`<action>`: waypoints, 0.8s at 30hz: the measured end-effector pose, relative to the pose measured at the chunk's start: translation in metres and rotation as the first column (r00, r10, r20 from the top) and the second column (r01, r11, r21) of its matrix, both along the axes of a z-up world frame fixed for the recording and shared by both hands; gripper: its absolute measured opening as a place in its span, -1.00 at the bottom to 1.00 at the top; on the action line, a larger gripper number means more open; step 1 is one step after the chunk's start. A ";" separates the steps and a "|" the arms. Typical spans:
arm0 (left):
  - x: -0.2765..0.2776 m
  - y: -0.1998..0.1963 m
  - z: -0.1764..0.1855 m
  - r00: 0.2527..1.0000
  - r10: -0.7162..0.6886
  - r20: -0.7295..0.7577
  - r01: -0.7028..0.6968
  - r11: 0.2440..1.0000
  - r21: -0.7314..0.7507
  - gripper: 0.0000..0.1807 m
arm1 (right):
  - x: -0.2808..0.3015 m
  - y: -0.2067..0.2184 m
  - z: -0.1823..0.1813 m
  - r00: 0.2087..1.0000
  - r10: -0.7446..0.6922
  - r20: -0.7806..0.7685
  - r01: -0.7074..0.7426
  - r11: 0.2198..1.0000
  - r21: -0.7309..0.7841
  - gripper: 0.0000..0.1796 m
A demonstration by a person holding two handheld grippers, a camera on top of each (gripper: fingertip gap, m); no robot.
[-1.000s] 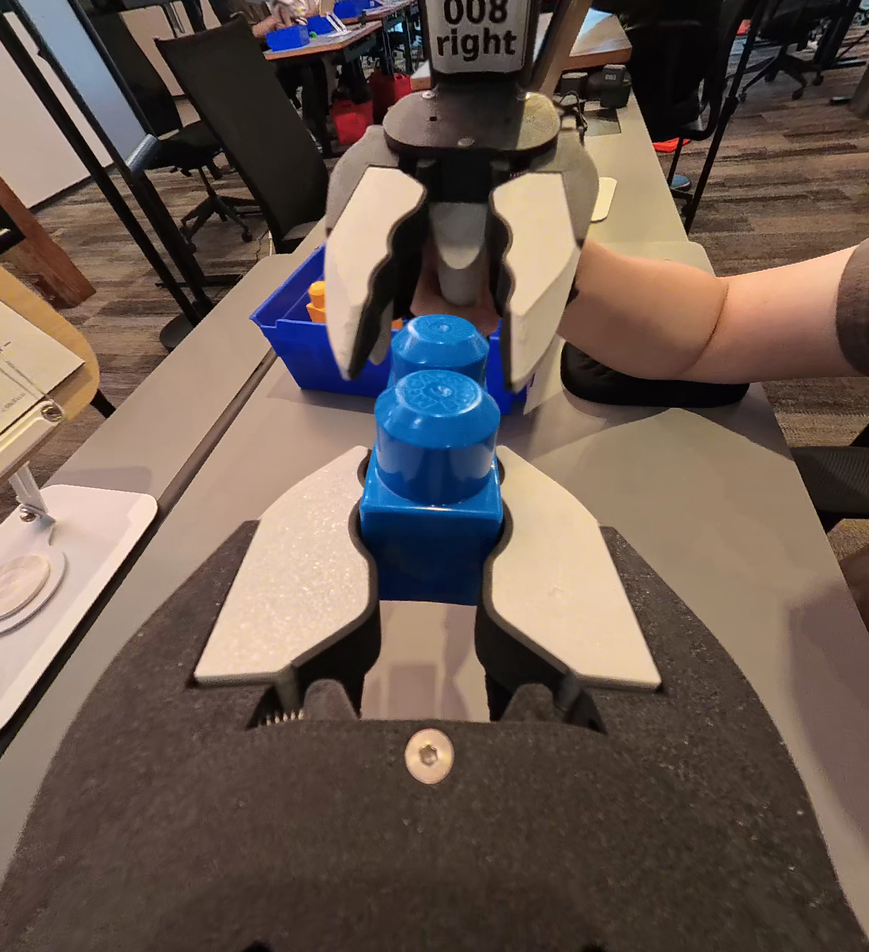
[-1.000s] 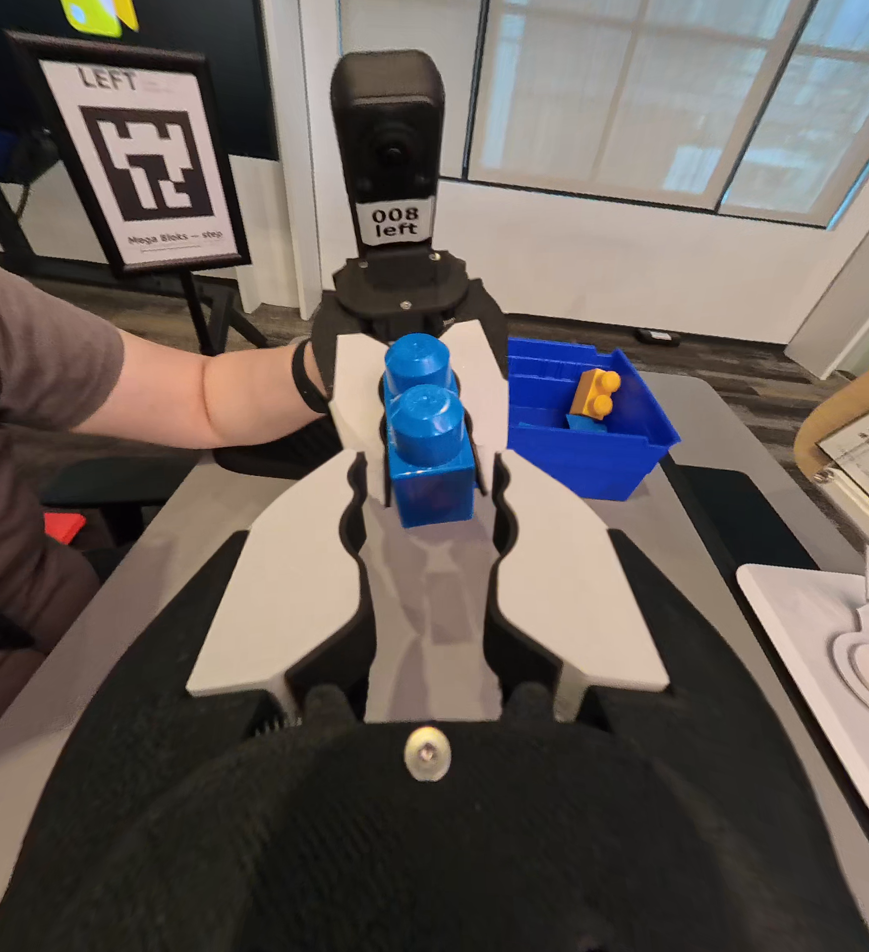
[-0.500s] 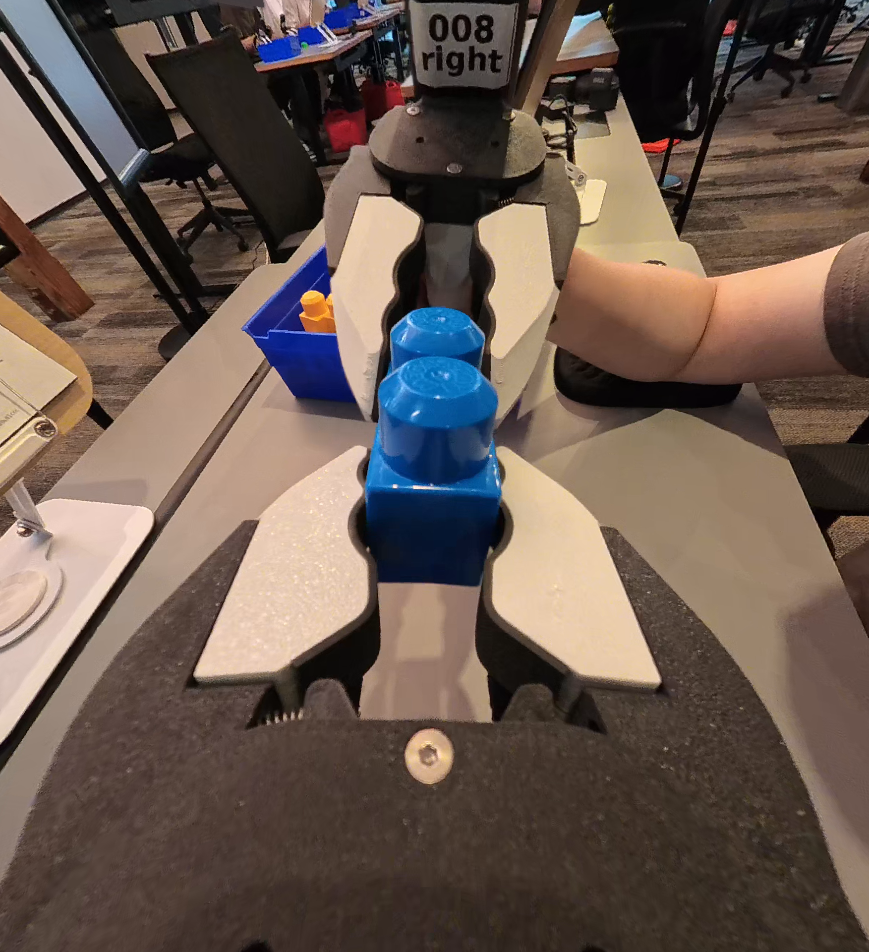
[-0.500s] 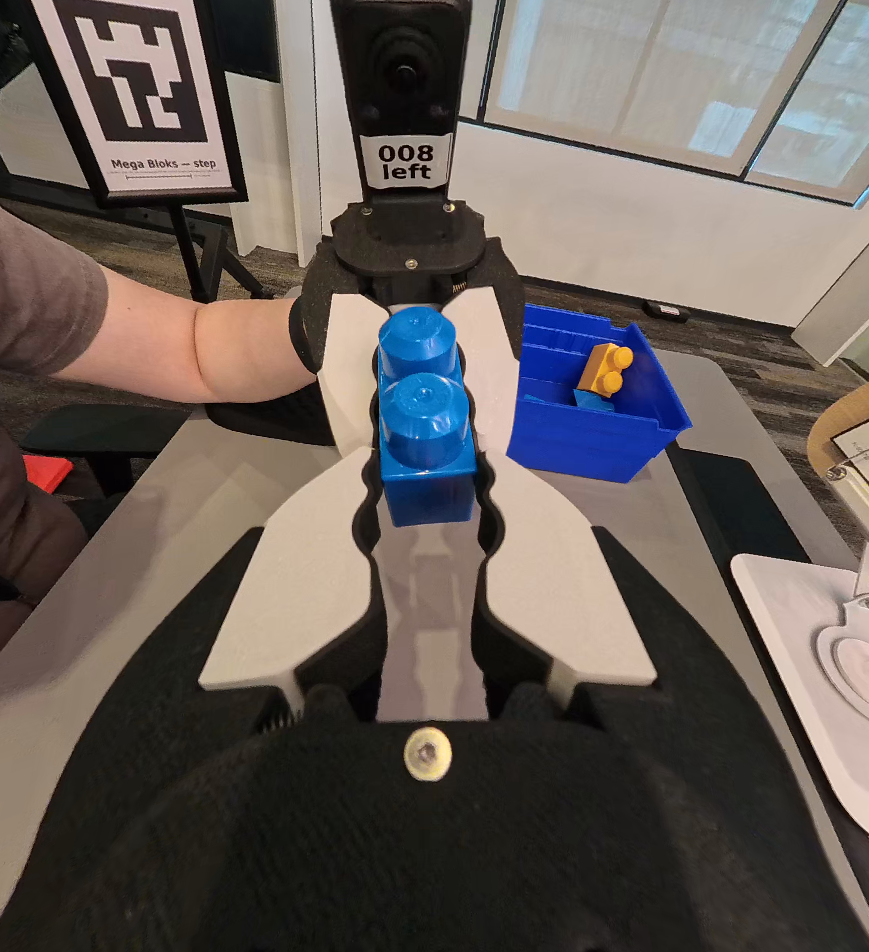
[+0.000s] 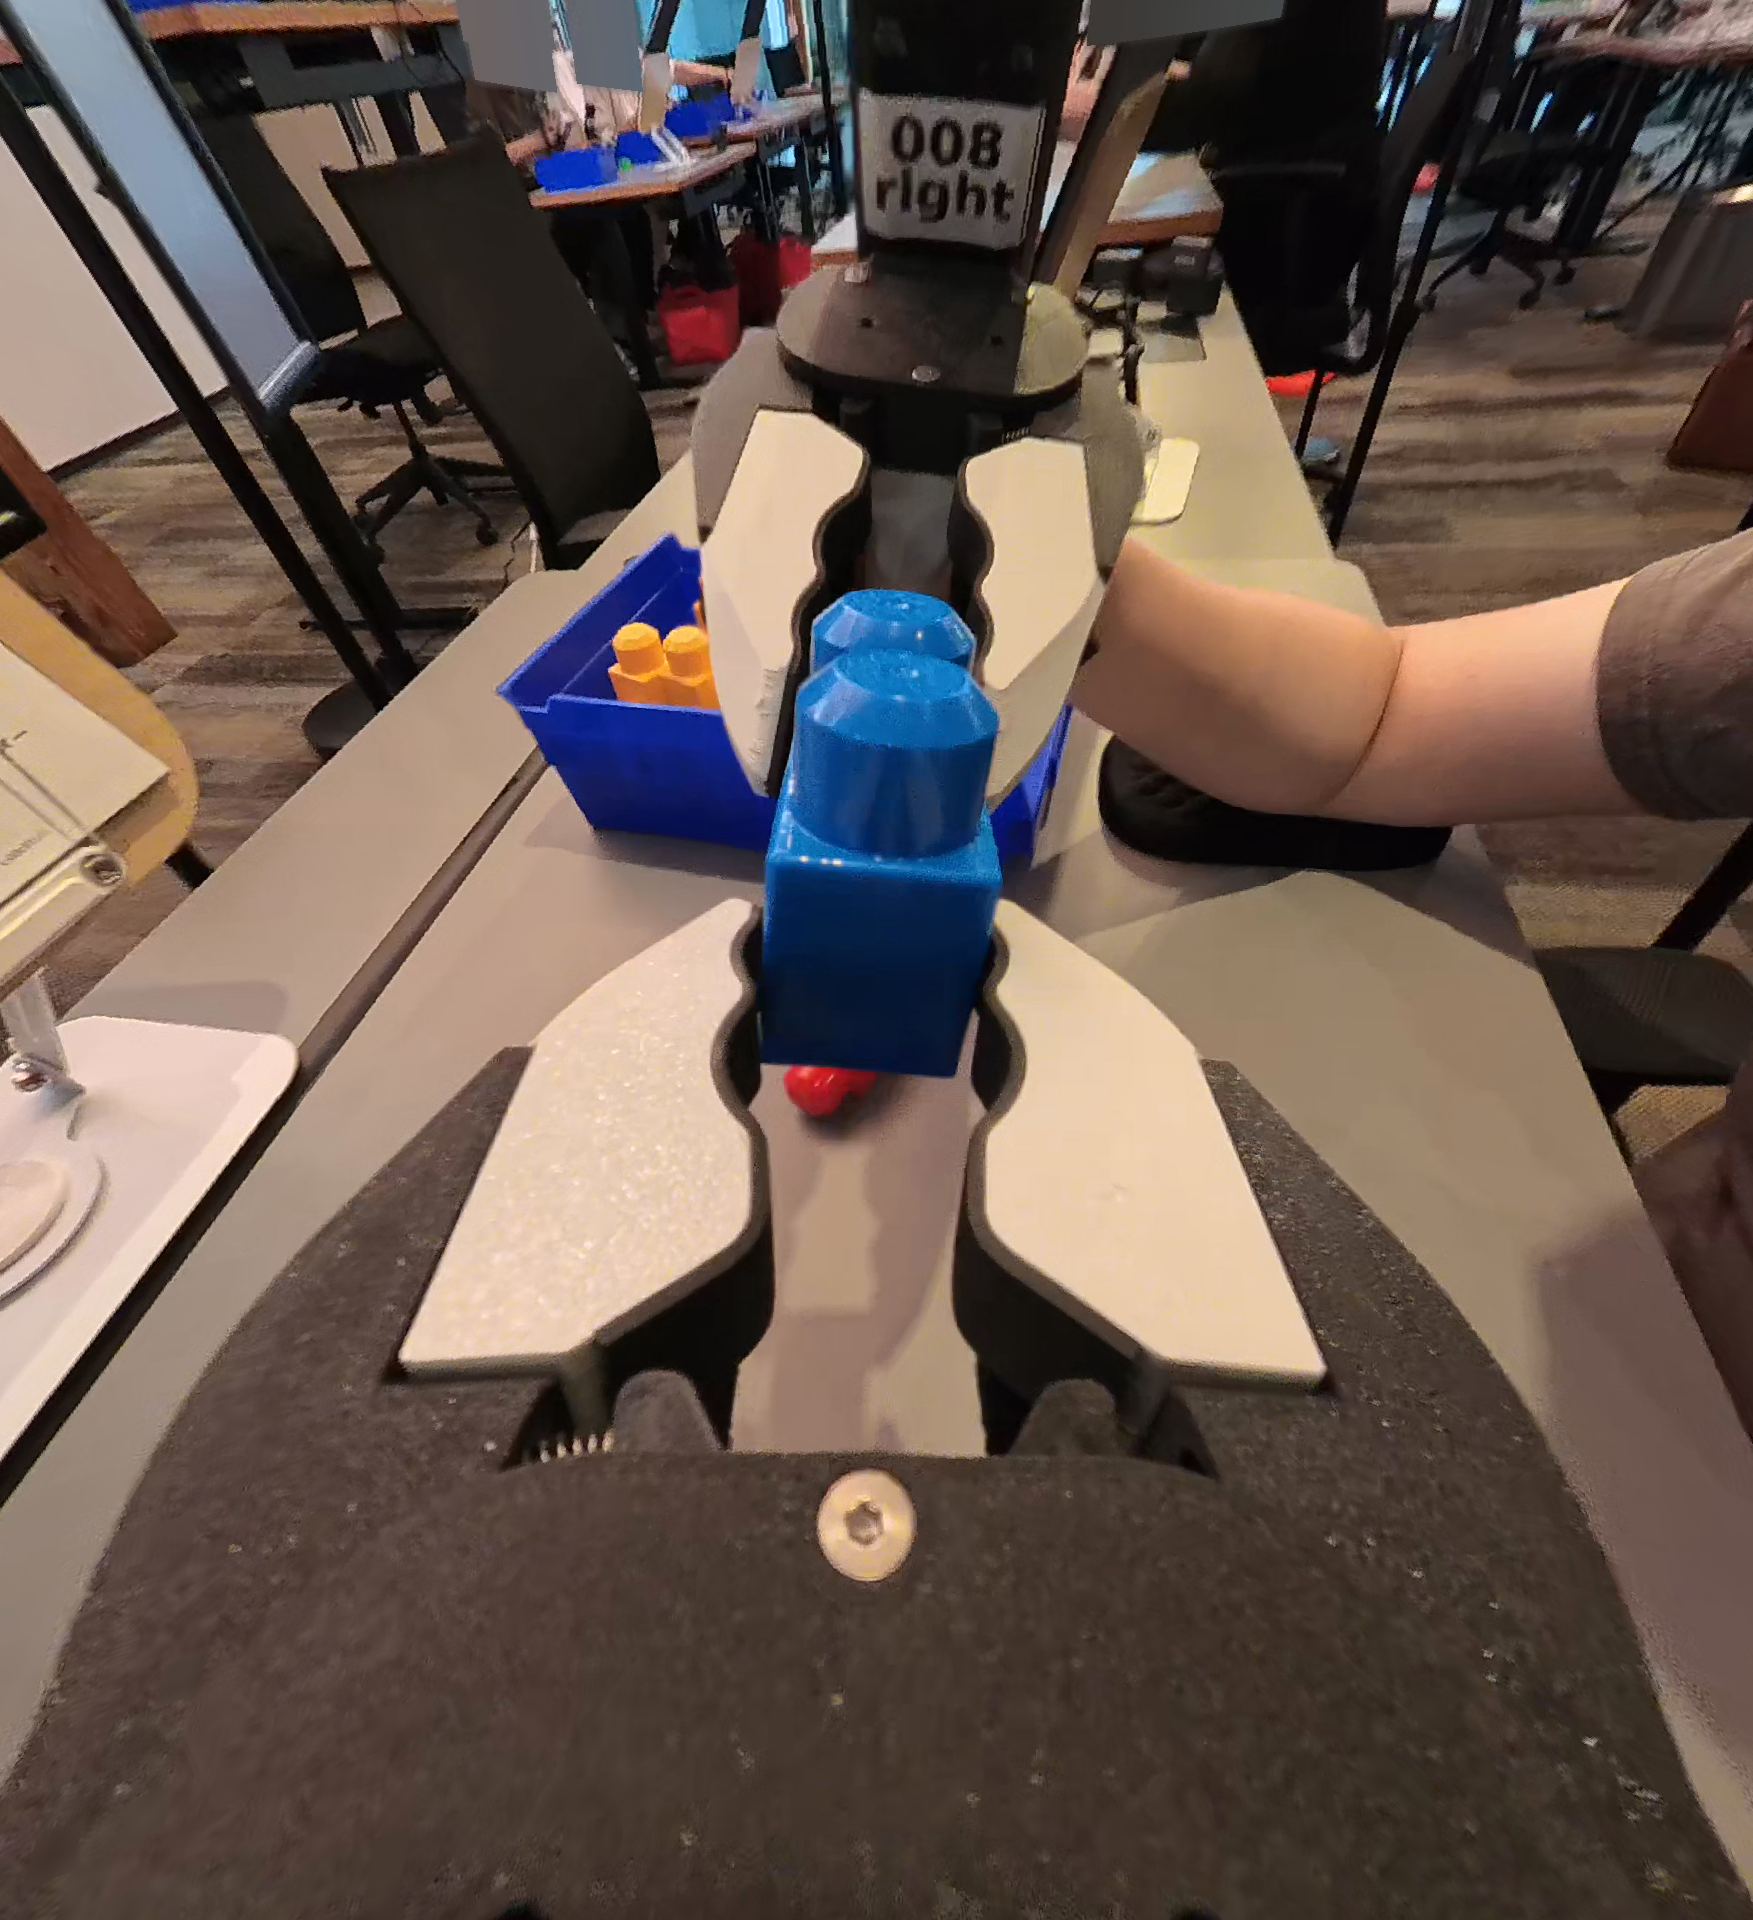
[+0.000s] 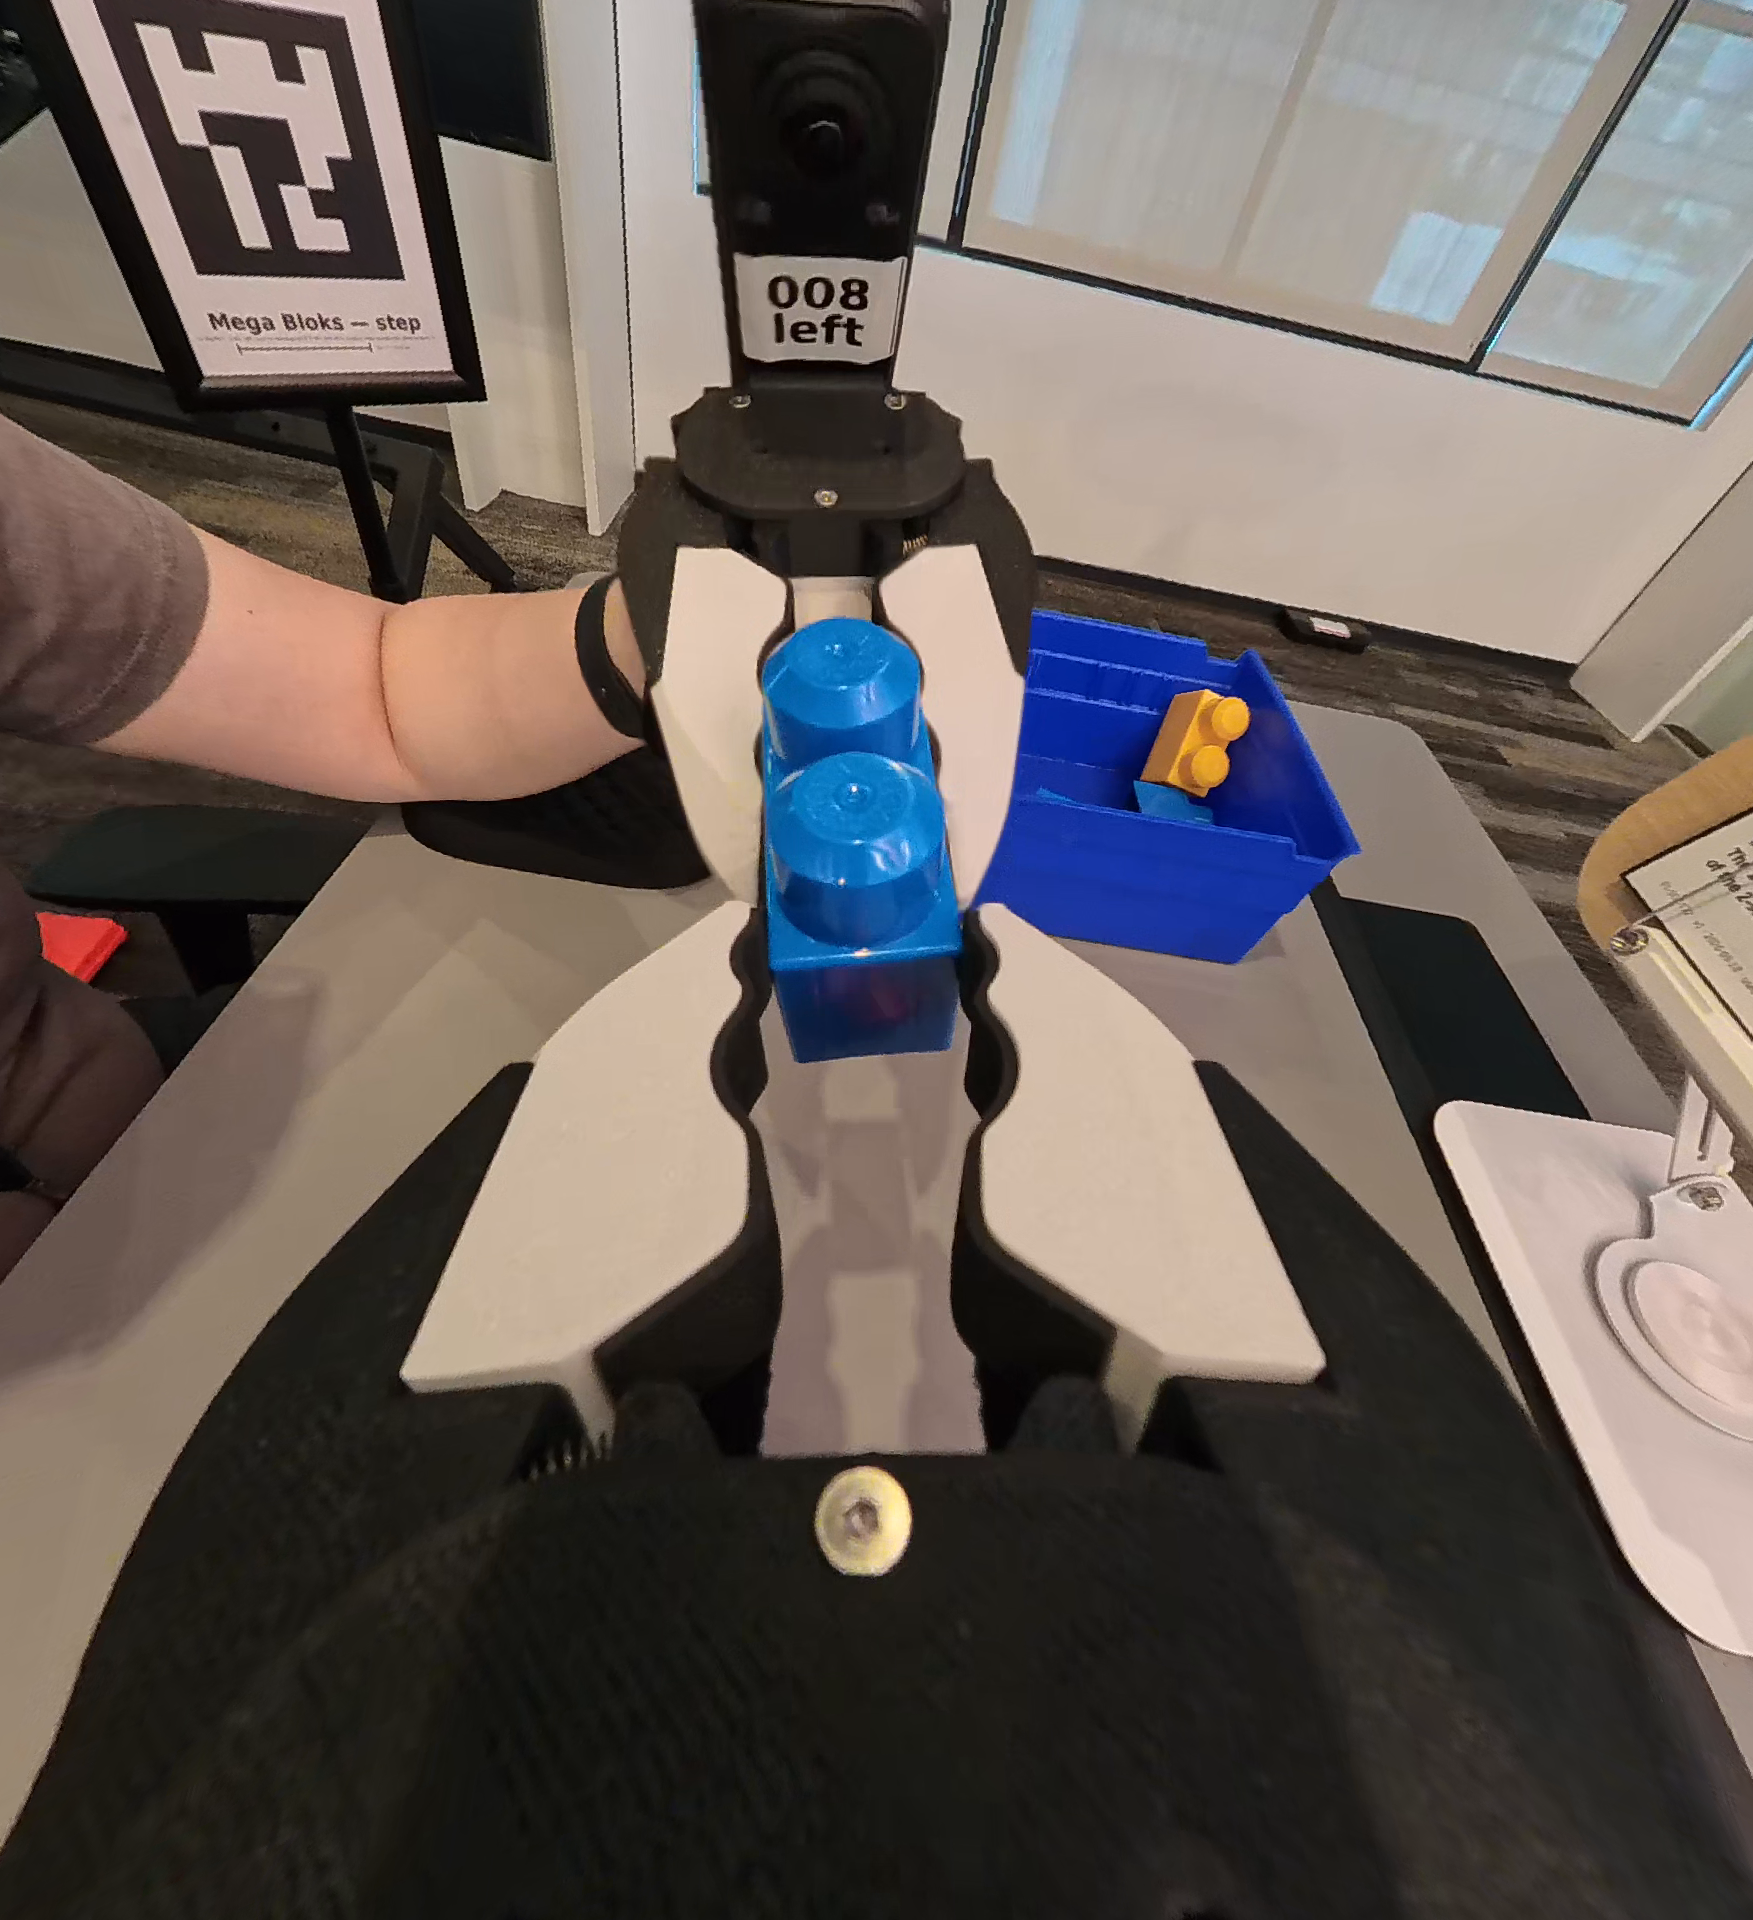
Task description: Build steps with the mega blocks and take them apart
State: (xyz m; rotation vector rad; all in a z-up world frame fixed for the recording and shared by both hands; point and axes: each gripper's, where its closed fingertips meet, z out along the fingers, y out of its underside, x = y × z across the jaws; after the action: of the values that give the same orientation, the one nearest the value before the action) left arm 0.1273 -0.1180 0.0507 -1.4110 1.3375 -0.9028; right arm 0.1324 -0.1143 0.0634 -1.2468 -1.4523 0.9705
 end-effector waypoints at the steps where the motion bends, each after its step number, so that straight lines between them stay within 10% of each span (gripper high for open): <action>1: 0.000 -0.002 0.001 1.000 -0.011 0.006 0.011 1.000 -0.012 -0.59 | 0.000 -0.001 0.002 1.000 0.005 -0.010 -0.005 1.000 -0.009 -0.60; 24: -0.007 0.012 0.005 0.997 0.073 0.015 -0.074 0.997 0.019 -0.59 | 0.016 0.013 0.010 0.997 -0.073 -0.008 0.072 0.997 -0.011 -0.41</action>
State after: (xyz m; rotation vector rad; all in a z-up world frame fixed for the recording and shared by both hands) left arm 0.1199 -0.1061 0.0556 -1.4268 1.2722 -0.8479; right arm 0.1479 -0.1009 0.0737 -1.2925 -1.3877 0.9344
